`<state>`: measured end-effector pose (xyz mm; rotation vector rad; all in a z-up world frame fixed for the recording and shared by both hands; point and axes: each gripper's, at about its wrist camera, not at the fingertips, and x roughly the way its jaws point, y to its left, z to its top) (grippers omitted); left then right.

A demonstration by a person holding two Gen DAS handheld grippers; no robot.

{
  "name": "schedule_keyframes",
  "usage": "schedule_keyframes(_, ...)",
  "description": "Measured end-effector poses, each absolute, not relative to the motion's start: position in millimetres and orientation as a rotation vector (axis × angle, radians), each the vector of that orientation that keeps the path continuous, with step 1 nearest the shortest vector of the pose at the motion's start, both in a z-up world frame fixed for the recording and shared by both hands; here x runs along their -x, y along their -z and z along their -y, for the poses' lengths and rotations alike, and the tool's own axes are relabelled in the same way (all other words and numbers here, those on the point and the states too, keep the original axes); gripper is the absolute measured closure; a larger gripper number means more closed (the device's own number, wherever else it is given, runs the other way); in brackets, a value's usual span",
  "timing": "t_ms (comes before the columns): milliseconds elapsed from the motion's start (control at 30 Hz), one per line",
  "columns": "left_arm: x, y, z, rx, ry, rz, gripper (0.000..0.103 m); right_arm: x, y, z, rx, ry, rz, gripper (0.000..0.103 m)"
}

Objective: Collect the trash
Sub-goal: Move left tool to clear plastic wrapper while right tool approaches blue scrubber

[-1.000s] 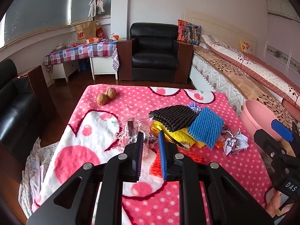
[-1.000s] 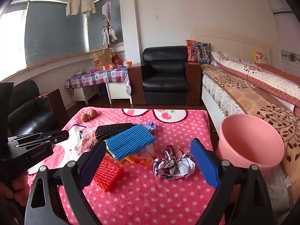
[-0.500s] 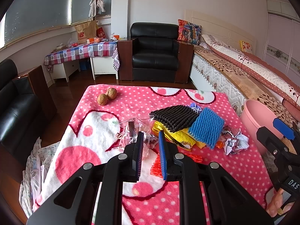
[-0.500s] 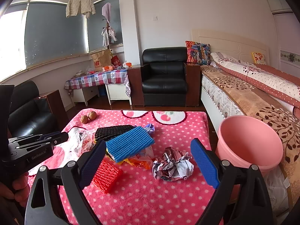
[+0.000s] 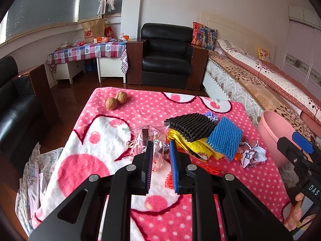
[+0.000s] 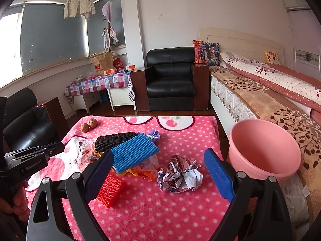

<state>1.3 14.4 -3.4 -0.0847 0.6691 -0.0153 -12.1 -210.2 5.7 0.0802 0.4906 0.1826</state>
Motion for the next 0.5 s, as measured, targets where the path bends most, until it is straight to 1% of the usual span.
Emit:
schedule_keyframes(100,-2.2,7.4,-22.2,0.095,0.016,-0.686,0.087,8.2,-2.2,213.4,-0.097,-0.178,-0.511,0.013)
schedule_keyframes(367,1.1,20.7,-49.8,0.158,-0.013,-0.719,0.087,7.2,4.4,216.0,-0.101,-0.197,-0.520,0.024)
schedule_keyframes(500,3.9,26.3,-56.0,0.167,-0.009,-0.733,0.087,6.9,7.5,213.9,-0.099,-0.214,-0.530,0.027)
